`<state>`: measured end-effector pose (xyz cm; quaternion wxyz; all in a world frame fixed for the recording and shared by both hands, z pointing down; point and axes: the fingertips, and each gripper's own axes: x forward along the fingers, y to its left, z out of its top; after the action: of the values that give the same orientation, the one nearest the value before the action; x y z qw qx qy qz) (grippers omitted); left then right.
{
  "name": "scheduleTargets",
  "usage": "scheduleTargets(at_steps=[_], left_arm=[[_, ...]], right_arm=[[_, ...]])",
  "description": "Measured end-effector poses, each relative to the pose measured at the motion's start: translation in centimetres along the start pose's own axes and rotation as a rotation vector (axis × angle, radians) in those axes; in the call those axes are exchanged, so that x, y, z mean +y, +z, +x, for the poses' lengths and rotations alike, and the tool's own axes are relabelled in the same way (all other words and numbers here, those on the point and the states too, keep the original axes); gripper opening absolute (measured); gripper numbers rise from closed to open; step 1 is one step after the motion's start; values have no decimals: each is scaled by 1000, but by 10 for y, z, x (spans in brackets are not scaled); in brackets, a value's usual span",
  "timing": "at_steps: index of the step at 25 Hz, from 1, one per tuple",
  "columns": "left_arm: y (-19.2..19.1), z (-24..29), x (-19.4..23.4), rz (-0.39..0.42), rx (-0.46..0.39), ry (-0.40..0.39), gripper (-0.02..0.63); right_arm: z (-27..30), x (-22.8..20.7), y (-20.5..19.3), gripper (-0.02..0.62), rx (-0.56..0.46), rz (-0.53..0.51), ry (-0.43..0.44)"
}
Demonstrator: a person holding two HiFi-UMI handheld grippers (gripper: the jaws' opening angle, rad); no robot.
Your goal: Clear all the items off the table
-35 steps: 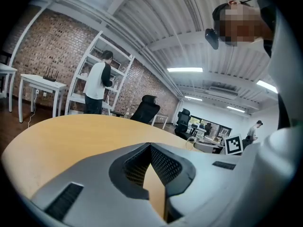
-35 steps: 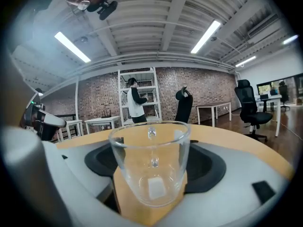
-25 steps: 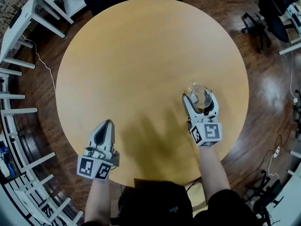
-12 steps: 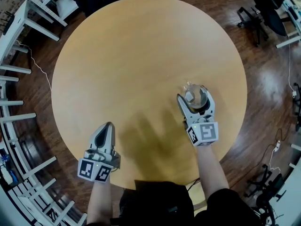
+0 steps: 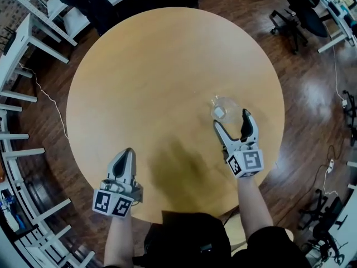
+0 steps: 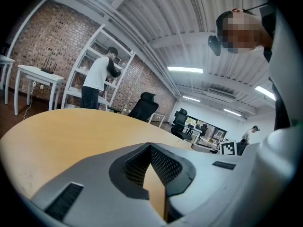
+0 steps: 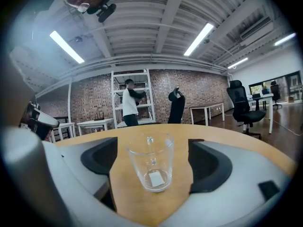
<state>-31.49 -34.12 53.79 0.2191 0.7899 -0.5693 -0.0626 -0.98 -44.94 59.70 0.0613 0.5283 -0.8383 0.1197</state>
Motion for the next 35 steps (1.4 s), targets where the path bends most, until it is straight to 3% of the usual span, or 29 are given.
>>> scheduleTargets(at_steps=[4,11,16,22,26,30,35], left_arm=[[20,-6,-11,-1,-18,-47,-8],[69,-24,-39,53,-101,-183,-8],[91,-56,-50,100,-178,-199,-8],[109,-93,-55,125,-235,-179,-8],[112,-104,-62,142,-234,-216,-9],[115,-103,-74,129,-256,-275,-8],[120,-90,-79,115,-268,-285,-8]], right_arm=[[-45,4,25,477,-34,39,-44],[-137,15,87,476,-181,88,-171],[-187,44,125,382,-274,46,-182],[-212,79,141,382,-301,1,-138],[-211,99,145,382,-305,-9,-120],[-217,103,149,382,-325,-14,-136],[-236,92,142,382,-295,-23,-177]])
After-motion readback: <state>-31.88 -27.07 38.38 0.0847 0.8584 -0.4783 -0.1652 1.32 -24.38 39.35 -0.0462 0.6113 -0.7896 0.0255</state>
